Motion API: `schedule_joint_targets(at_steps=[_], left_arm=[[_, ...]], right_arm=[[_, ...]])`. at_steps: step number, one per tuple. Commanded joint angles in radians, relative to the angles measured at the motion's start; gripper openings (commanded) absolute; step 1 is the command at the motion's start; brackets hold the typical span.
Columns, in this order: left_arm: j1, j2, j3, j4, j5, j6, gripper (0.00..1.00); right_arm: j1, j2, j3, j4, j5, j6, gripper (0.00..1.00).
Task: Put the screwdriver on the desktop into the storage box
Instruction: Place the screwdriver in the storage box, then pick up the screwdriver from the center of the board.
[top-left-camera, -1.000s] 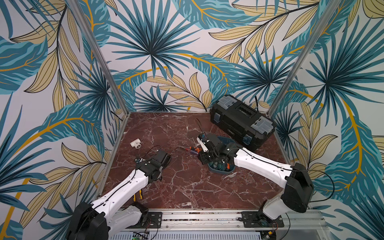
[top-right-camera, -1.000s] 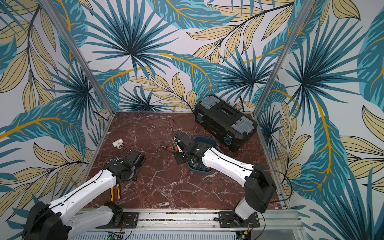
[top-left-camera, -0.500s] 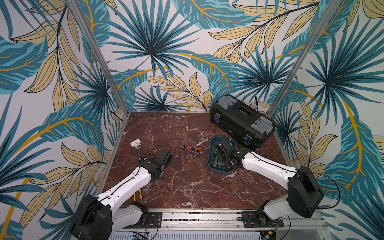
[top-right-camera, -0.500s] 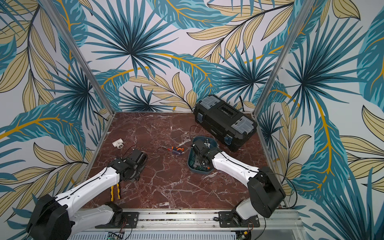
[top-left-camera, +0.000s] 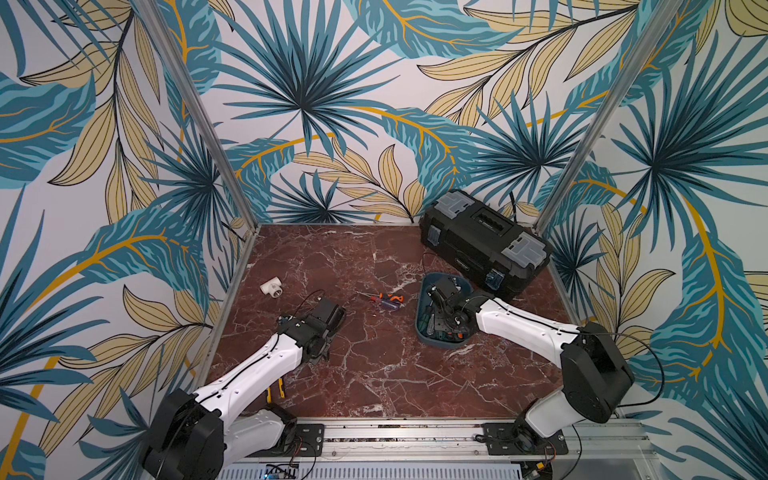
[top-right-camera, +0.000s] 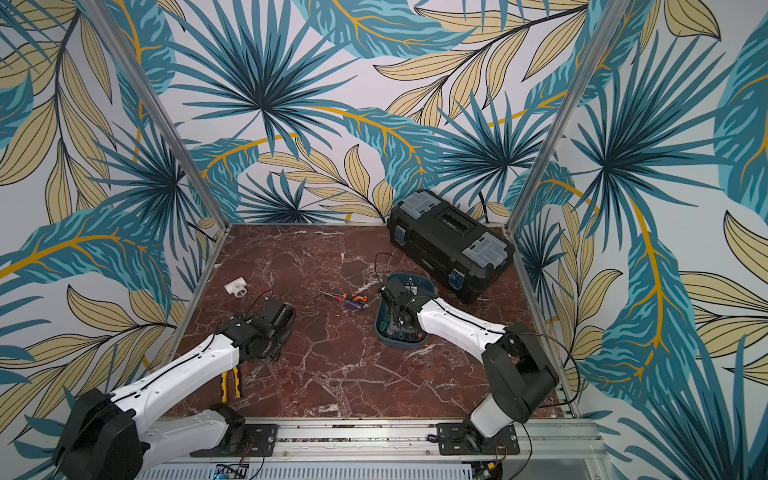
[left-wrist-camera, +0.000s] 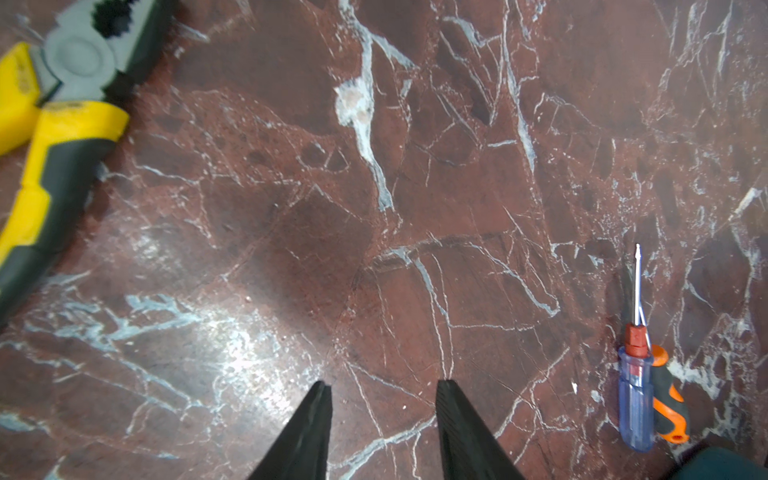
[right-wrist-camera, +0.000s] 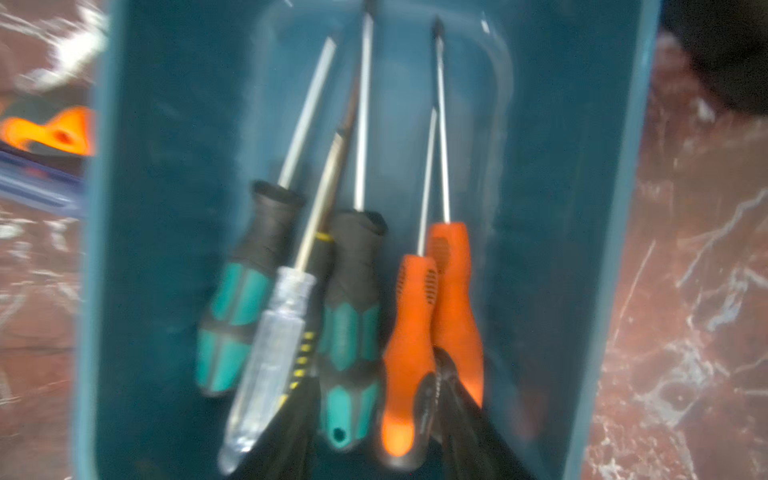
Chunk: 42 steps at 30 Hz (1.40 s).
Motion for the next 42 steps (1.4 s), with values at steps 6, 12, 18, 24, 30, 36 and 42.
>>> schedule_joint_targets(at_steps=[6,12,18,24,30,36,42], left_arm=[[0.005,0.033,-0.014,0.026,0.027,-0.011,0.46],[0.005,0.023,-0.021,0.001,0.026,-0.025,0.46],[0.005,0.012,-0.015,0.002,0.02,-0.006,0.46],[0.005,0.028,-0.012,0.015,0.023,-0.005,0.46],[0.004,0.082,0.02,0.025,0.047,0.023,0.46],[0.003,0.102,0.007,0.052,0.083,0.023,0.46],[0.004,0.096,-0.002,0.06,0.078,0.017,0.46]], right_arm=[[0.055,0.082,0.192,0.1,-0.213,-0.261,0.51],[0.066,0.29,0.341,0.126,-0.301,-0.372,0.5],[0.067,0.393,0.443,0.113,-0.24,-0.453,0.49],[0.067,0.486,0.522,0.065,-0.291,-0.52,0.47],[0.066,0.574,0.586,0.062,-0.28,-0.528,0.45],[0.068,0.629,0.616,0.058,-0.293,-0.543,0.45],[0.073,0.661,0.613,0.03,-0.308,-0.562,0.43]])
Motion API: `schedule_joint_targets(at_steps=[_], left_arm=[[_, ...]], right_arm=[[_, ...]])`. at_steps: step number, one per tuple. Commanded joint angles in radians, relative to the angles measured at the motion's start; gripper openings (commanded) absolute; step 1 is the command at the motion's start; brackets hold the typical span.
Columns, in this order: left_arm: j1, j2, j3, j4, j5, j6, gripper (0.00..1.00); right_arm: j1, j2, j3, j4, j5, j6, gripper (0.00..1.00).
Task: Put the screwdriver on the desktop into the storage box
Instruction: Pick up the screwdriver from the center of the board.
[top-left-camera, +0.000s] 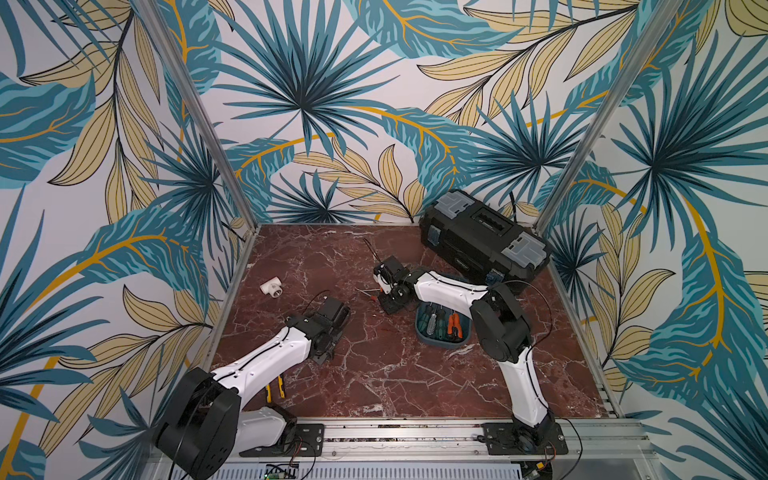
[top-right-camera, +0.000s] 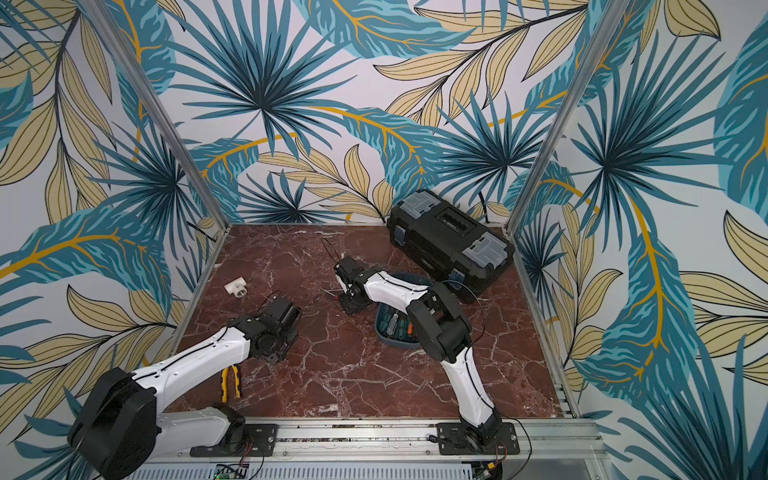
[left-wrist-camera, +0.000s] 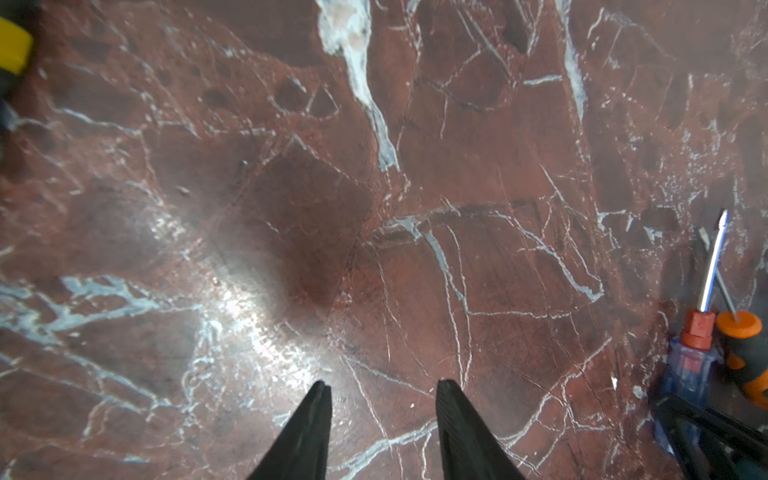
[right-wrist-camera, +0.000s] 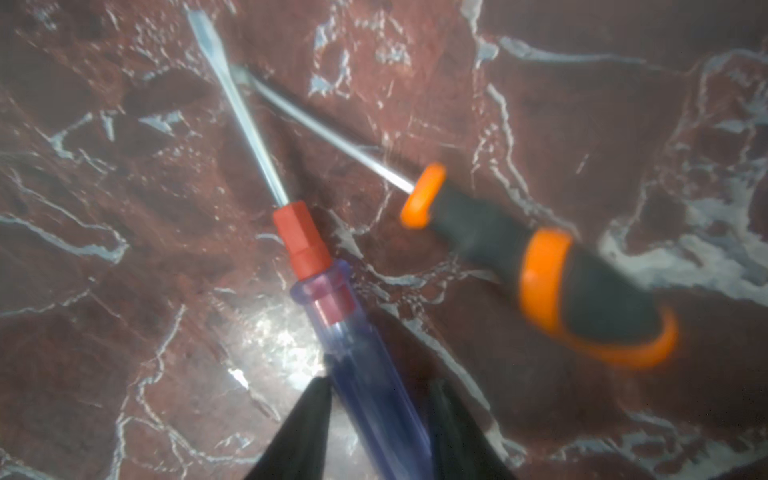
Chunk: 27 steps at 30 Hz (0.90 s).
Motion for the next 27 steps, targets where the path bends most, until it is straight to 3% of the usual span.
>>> schedule_joint_targets(at_steps=[1,12,19,23,27], left_arm=[[0.003,-0.007,-0.002,0.012,-0.003,0.005,0.46],[0.003,-0.011,-0.003,0.006,-0.002,0.007,0.46],[0.004,-0.043,-0.017,-0.002,-0.014,0.005,0.46],[0.005,-0.059,-0.021,0.0,-0.027,0.007,0.46],[0.005,-0.053,-0.021,0.022,-0.029,0.008,0.46]], right_arm=[[0.012,0.032,0.013,-0.043,-0.015,-0.032,0.42],[0.062,-0.006,0.008,-0.071,-0.02,-0.109,0.16],[0.067,-0.238,-0.113,0.034,-0.099,-0.038,0.09],[0.062,-0.44,-0.292,0.131,0.022,0.086,0.09],[0.039,-0.597,-0.47,0.113,0.223,0.331,0.08]])
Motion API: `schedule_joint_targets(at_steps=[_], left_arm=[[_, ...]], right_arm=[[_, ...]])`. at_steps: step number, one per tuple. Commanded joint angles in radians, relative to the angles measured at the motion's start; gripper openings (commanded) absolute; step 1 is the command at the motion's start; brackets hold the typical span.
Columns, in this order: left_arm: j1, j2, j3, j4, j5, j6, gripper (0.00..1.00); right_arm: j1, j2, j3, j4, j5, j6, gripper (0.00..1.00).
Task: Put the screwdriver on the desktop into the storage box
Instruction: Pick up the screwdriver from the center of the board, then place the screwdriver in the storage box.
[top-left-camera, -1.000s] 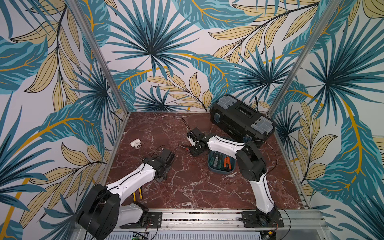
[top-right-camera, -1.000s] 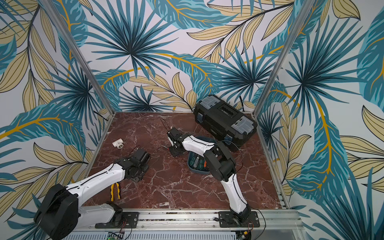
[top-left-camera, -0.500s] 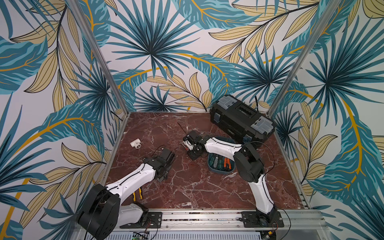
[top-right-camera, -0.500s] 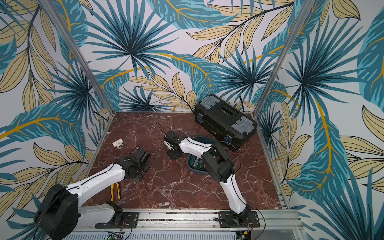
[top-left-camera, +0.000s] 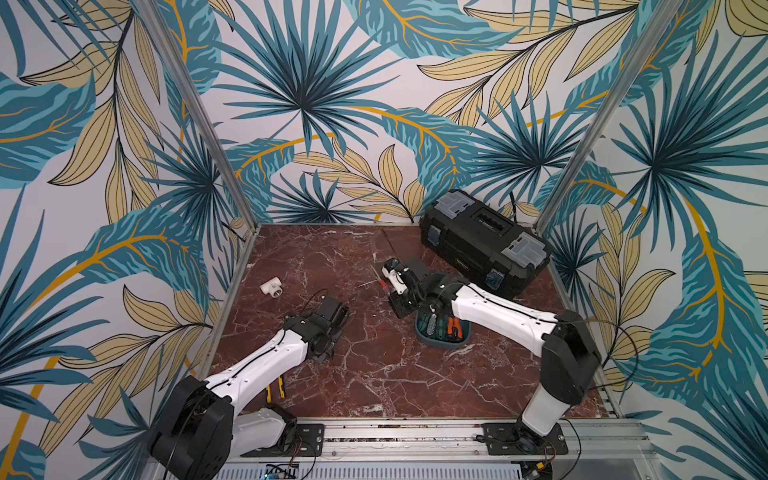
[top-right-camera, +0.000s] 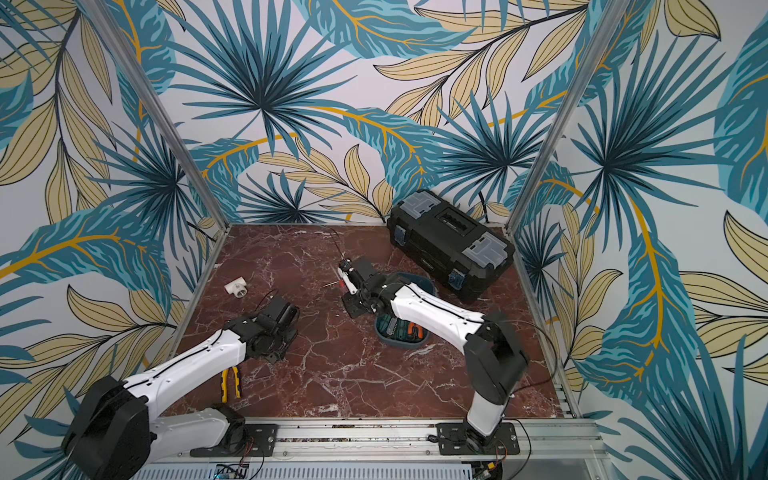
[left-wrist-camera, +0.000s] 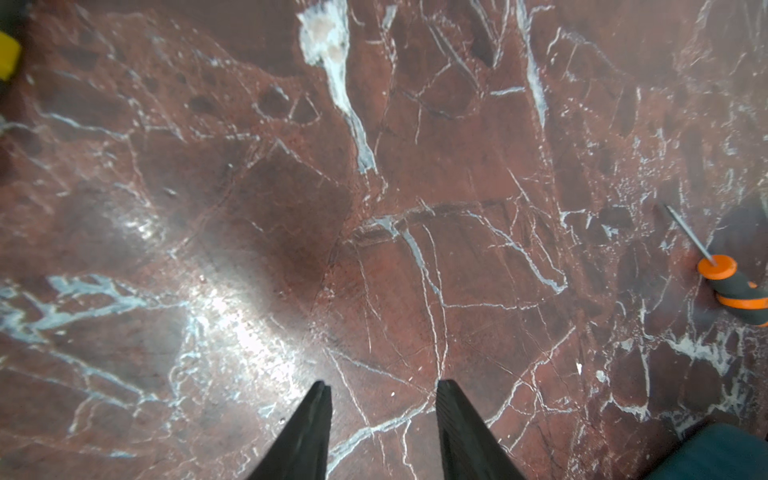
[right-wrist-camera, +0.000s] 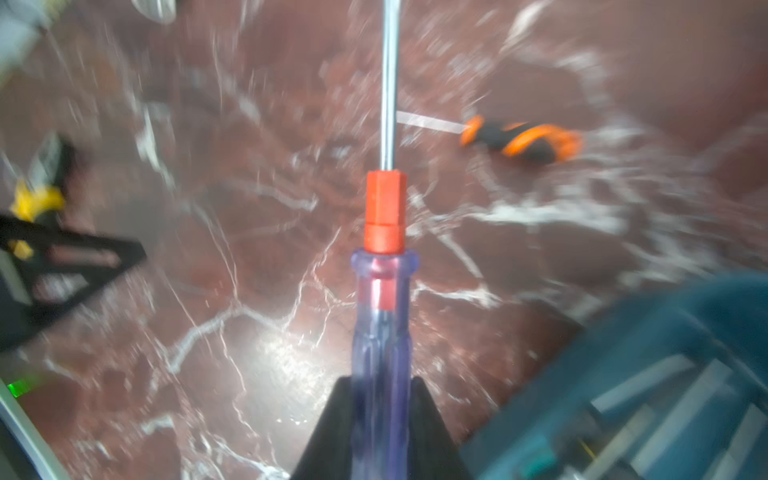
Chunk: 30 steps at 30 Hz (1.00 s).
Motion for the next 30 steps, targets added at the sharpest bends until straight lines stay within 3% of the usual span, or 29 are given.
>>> schedule_joint_targets(at_steps=[1,5,8,23,25,28,30], left_arm=[[0.005,-0.001,-0.02,0.023,-0.021,0.008,0.46],[0.004,0.036,-0.003,0.039,-0.005,0.018,0.46],[0.003,0.065,0.015,0.045,0.008,0.032,0.46],[0.002,0.061,0.022,0.033,0.014,0.053,0.46],[0.002,0.059,0.022,0.037,0.012,0.059,0.46],[0.002,0.053,0.022,0.062,0.013,0.081,0.46],[0.003,0.056,0.023,0.084,0.015,0.095,0.47]], right_arm=[[-0.024,-0.07,-0.148,-0.02,0.194,0.273,0.08],[-0.042,-0.168,-0.299,-0.065,0.254,0.499,0.09],[-0.055,-0.204,-0.373,-0.067,0.257,0.572,0.09],[-0.1,-0.092,-0.353,-0.067,0.184,0.517,0.17],[-0.098,-0.073,-0.343,-0.072,0.167,0.504,0.22],[-0.098,-0.061,-0.327,-0.095,0.166,0.499,0.42],[-0.1,-0.071,-0.313,-0.112,0.182,0.488,0.49]])
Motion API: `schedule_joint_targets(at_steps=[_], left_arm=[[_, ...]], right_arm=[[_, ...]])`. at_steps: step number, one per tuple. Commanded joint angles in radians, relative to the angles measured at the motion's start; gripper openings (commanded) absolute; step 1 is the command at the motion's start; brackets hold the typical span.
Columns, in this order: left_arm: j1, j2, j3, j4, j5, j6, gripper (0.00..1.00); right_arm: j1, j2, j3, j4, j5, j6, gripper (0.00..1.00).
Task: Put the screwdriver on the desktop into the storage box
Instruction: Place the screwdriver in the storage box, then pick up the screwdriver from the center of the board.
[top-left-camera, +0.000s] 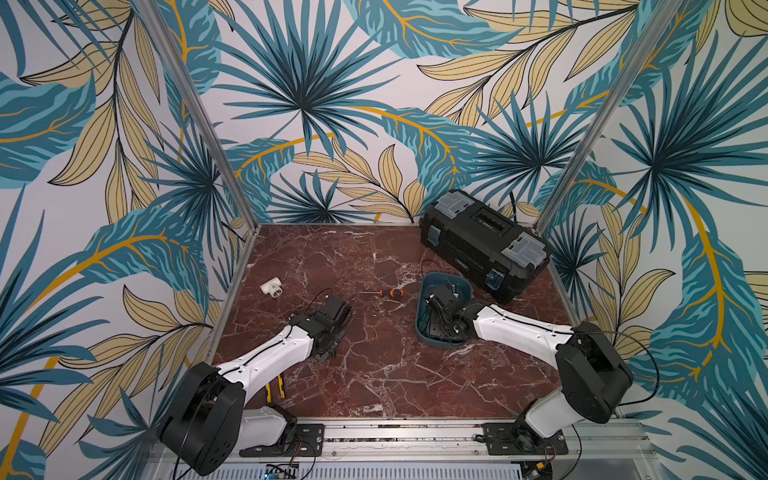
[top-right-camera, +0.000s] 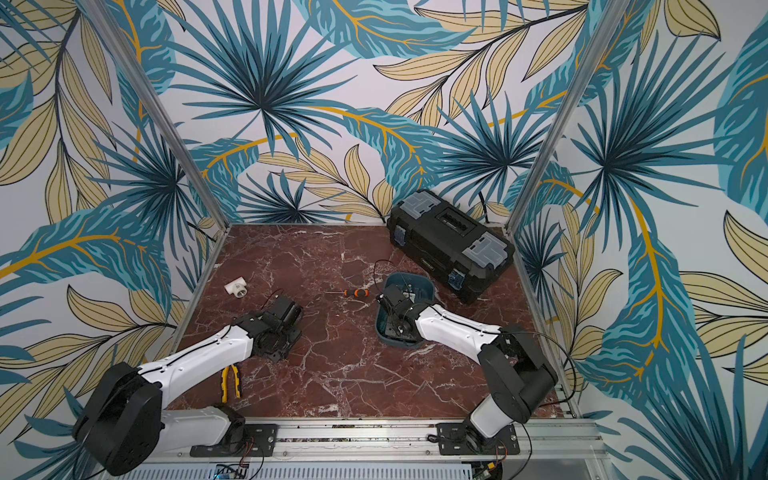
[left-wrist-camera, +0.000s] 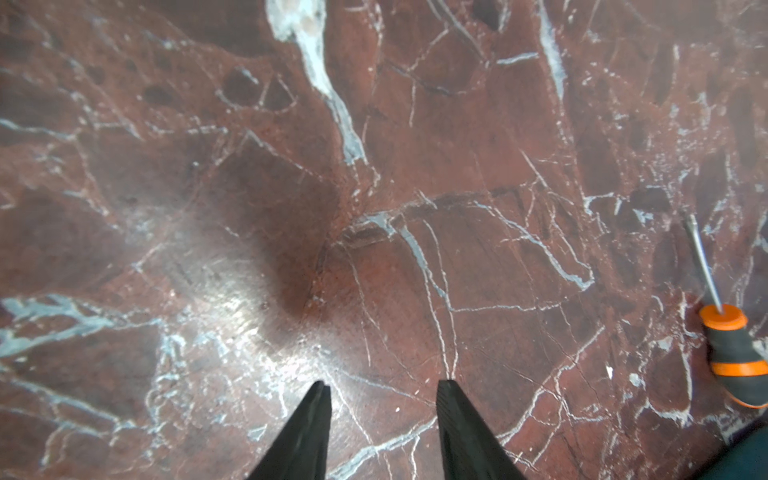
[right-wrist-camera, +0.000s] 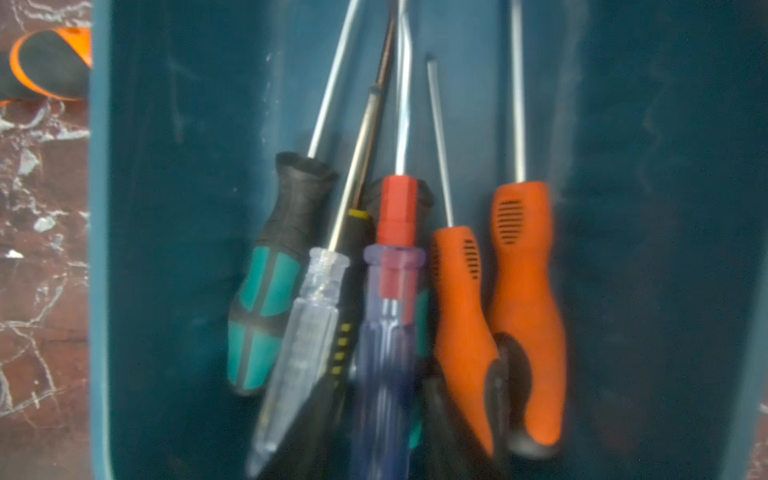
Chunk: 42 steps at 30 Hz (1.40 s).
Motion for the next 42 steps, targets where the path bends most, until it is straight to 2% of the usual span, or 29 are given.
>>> schedule_joint_targets(at_steps=[1,7,12,19,24,30,33,37,42], left_arm=[[0.003,-0.016,0.023,0.04,-0.002,0.042,0.48],[-0.01,0.034,0.089,0.113,0.016,0.096,0.52],[-0.103,0.19,0.273,0.123,0.039,0.087,0.58],[-0.208,0.453,0.587,-0.078,0.075,0.025,0.62],[-0.226,0.6,0.736,-0.191,0.094,0.017,0.64],[-0.226,0.714,0.874,-0.327,0.078,0.029,0.64],[-0.225,0.738,0.894,-0.363,0.059,0.04,0.63],[-0.223,0.742,0.881,-0.395,0.054,0.03,0.56],[-0.22,0.714,0.818,-0.384,0.047,0.008,0.49]], right_arm=[[-0.003,-0.016,0.03,-0.048,0.021,-0.027,0.51],[-0.006,-0.116,0.081,-0.085,0.129,-0.087,0.54],[-0.01,-0.179,0.076,-0.081,0.221,-0.116,0.55],[-0.012,-0.218,0.022,-0.081,0.223,-0.077,0.55],[-0.013,-0.263,-0.024,-0.081,0.236,-0.062,0.55],[-0.012,-0.296,-0.055,-0.08,0.239,-0.052,0.55],[-0.013,-0.302,-0.063,-0.08,0.24,-0.045,0.55],[-0.012,-0.304,-0.067,-0.08,0.243,-0.045,0.54],[-0.012,-0.297,-0.068,-0.081,0.242,-0.041,0.54]])
